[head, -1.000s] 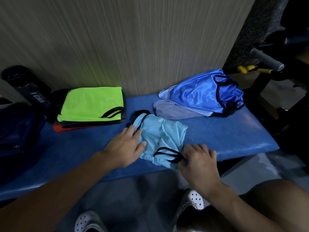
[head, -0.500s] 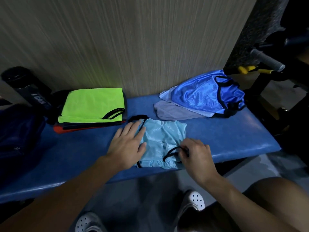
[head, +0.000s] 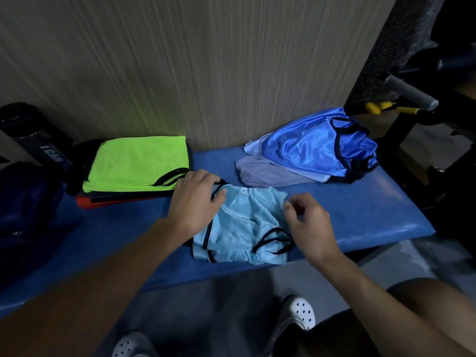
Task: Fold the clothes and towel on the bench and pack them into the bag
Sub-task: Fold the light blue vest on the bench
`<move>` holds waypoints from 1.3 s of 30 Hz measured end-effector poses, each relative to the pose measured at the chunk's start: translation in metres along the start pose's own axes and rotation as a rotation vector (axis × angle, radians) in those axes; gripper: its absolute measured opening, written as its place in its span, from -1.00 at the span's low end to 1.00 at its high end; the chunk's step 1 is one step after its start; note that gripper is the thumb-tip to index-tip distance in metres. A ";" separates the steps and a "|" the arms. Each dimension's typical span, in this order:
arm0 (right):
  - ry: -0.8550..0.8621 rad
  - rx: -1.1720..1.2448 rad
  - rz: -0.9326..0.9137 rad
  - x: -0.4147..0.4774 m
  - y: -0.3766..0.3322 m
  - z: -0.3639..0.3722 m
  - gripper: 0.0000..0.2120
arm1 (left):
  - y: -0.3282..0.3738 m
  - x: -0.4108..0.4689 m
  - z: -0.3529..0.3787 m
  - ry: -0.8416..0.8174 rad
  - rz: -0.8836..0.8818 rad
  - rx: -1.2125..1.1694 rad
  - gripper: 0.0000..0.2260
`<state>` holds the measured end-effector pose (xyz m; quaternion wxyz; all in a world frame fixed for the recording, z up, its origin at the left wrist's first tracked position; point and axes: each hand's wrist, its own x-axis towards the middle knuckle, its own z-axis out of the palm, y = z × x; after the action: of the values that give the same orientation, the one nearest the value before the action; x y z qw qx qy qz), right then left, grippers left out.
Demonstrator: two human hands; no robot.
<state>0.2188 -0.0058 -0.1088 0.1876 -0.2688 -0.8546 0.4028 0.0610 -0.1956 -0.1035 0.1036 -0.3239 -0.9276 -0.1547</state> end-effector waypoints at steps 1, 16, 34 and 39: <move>0.006 -0.009 0.019 0.007 0.000 0.001 -0.88 | 0.002 0.007 0.000 -0.012 -0.012 -0.015 -0.73; -0.082 -0.141 0.036 0.056 -0.001 0.014 -0.69 | -0.002 0.038 0.007 -0.121 -0.211 -0.296 -0.77; -0.156 -0.070 0.290 0.029 0.002 -0.010 -0.71 | -0.002 -0.029 -0.006 0.087 0.036 -0.235 -0.83; -0.350 -0.144 0.246 0.002 0.010 -0.022 -0.68 | -0.003 -0.078 -0.007 -0.059 0.238 -0.142 -0.76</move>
<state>0.2314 0.0134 -0.1031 -0.0337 -0.3099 -0.8613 0.4013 0.1193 -0.2448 -0.1206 0.0709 -0.4428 -0.8718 -0.1971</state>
